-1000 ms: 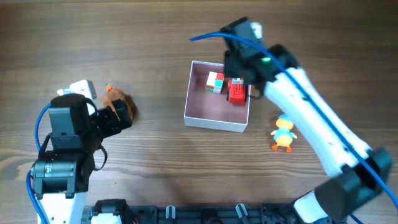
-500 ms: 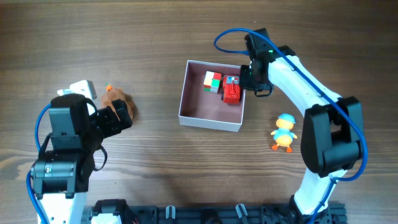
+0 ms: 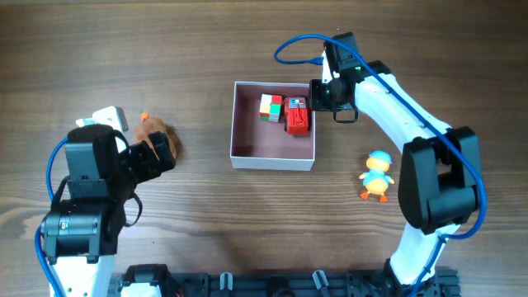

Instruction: Pack container

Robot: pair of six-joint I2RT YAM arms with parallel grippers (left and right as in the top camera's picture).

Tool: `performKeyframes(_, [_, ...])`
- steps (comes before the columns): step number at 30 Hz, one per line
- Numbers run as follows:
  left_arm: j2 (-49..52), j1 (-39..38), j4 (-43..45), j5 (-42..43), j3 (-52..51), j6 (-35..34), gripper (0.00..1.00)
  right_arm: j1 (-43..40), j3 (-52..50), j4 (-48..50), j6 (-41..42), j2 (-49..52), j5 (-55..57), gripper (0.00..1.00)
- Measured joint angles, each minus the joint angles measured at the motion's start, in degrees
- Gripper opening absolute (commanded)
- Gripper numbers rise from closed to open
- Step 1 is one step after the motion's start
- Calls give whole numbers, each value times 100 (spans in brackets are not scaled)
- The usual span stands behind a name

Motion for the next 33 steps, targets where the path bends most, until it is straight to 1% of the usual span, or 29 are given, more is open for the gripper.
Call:
performKeyframes(4, [0, 0, 0, 0, 0, 0, 100, 0, 0, -11, -55, 0, -24, 17])
performKeyframes(6, [0, 0, 0, 0, 0, 0, 100, 0, 0, -175, 116, -20, 195, 16])
performKeyframes(8, [0, 0, 0, 0, 0, 0, 100, 11, 17, -369, 251, -205, 468, 6])
performKeyframes(10, [0, 0, 0, 0, 0, 0, 100, 55, 129, -369, 286, -671, 597, 4])
performKeyframes(13, [0, 0, 0, 0, 0, 0, 100, 459, 341, -192, 46, -1530, 575, 4])
performKeyframes(14, [0, 0, 0, 0, 0, 0, 100, 804, 444, -138, -52, -1814, 566, 4])
performKeyframes(16, [0, 0, 0, 0, 0, 0, 100, 1360, 529, -66, -190, -1956, 529, 4])
performKeyframes(18, [0, 0, 0, 0, 0, 0, 100, 1836, 531, 57, -306, -1801, 505, 4])
performKeyframes(20, [0, 0, -2, 0, 0, 0, 100, 2094, 525, 313, -363, -1244, 470, 4])
performKeyframes(28, [0, 0, -4, 0, 0, 0, 100, 2085, 503, 785, -505, -164, 358, 4])
performKeyframes(33, [0, 0, -4, 0, 0, 0, 100, 2085, 481, 883, -308, 197, 608, 4])
